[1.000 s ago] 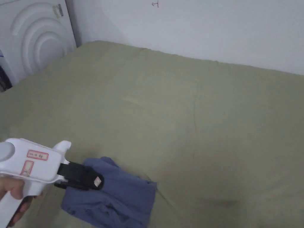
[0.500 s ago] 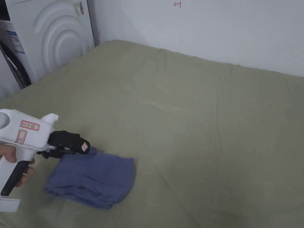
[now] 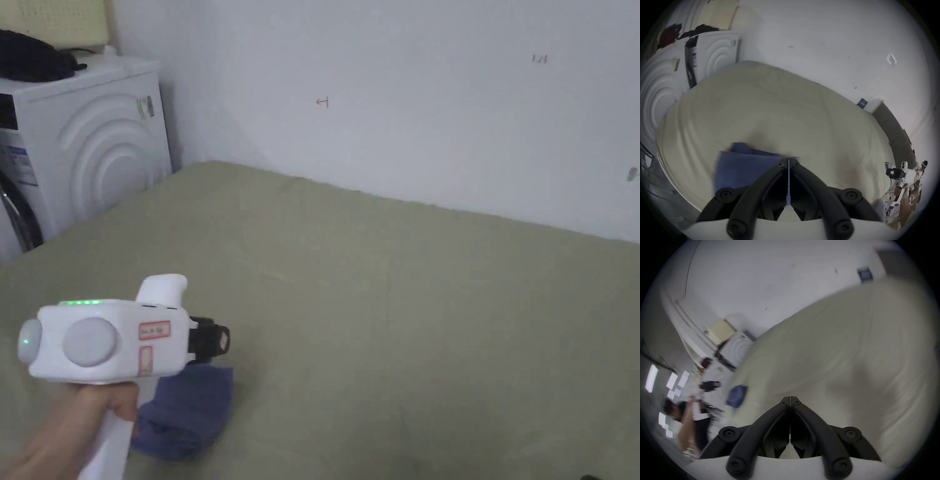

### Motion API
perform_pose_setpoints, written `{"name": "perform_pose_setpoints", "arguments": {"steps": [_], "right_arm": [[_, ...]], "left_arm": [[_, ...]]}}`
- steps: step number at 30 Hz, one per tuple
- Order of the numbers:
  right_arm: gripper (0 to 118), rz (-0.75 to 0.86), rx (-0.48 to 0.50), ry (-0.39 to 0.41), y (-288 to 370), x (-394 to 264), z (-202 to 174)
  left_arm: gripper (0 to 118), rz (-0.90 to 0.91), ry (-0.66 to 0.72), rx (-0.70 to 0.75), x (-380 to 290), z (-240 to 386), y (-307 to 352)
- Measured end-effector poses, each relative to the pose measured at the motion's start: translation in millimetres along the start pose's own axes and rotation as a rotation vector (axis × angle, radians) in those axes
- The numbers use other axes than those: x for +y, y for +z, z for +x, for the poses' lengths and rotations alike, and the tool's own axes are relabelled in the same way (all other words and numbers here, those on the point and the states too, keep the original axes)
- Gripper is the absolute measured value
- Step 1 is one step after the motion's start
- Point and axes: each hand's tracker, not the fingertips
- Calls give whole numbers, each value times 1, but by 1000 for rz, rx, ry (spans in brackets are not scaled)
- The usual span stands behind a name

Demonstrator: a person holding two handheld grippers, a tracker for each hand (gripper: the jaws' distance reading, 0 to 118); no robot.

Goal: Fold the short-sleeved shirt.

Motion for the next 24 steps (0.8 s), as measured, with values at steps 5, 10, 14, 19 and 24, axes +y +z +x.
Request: {"name": "perform_pose_setpoints", "arguments": {"steps": [5,10,14,19,24], "right_arm": [[0,206,-210,167,44,11,-31],[0,318,-283,237,83,13,-44],[0,381,-288,227,102,15,-43],[0,421,-308,227,115,19,-41],[0,425,-313,230,117,21,-42]], "left_arm": [[1,255,-70,-26,-49,151,20],[1,386,-213,18,-61,212,46],[1,469,-352,103,-70,234,62],[1,464,-389,100,-71,240,70],[1,461,-351,110,-70,238,71]]}}
